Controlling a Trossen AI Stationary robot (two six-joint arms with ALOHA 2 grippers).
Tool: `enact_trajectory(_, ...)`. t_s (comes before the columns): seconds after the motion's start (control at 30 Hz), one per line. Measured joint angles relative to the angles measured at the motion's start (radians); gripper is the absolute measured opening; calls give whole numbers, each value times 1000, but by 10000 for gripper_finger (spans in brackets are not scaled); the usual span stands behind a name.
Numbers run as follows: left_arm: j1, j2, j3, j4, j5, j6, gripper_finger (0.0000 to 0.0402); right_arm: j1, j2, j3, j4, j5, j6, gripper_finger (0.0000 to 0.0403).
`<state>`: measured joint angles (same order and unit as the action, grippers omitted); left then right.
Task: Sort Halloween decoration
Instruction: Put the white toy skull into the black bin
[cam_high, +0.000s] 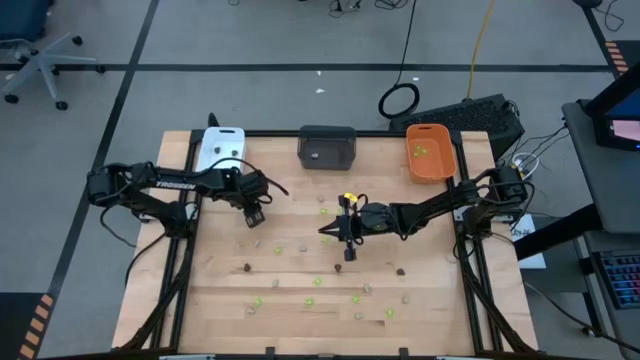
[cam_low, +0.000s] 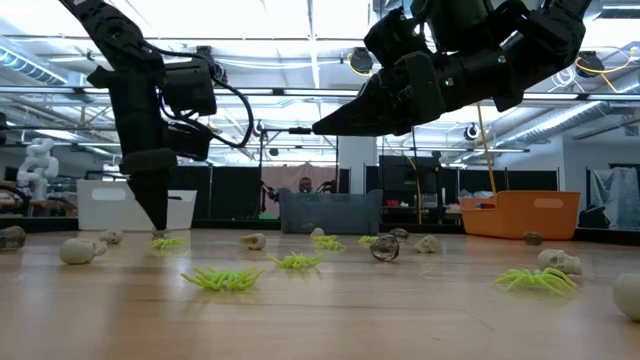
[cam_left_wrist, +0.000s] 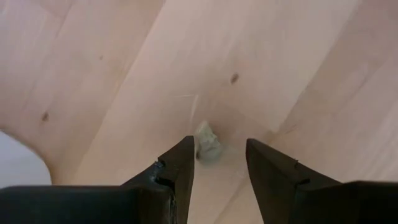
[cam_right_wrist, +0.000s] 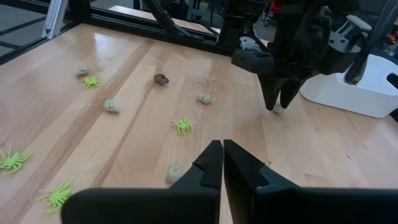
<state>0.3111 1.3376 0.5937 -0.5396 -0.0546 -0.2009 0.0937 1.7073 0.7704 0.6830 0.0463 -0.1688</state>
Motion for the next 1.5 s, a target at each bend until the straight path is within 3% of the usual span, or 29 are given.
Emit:
enact_trajectory(0.6,0,81,-14,67,-32,-29,141,0,0,0,0,0,0,0)
enact_trajectory(0.73,-1,82,-16,63,-39,-29,107,0,0,0,0,0,0,0)
enact_trajectory(0.93,0,82,-16,66,-59,0,17,0,0,0,0,0,0,0)
enact_trajectory(1.27,2,68,8,74,-45,-11,1,0,0,0,-2,0,20,0)
enact_trajectory(1.5,1,-6,54,67,-13,4,2,0,0,0,-16,0,43,0)
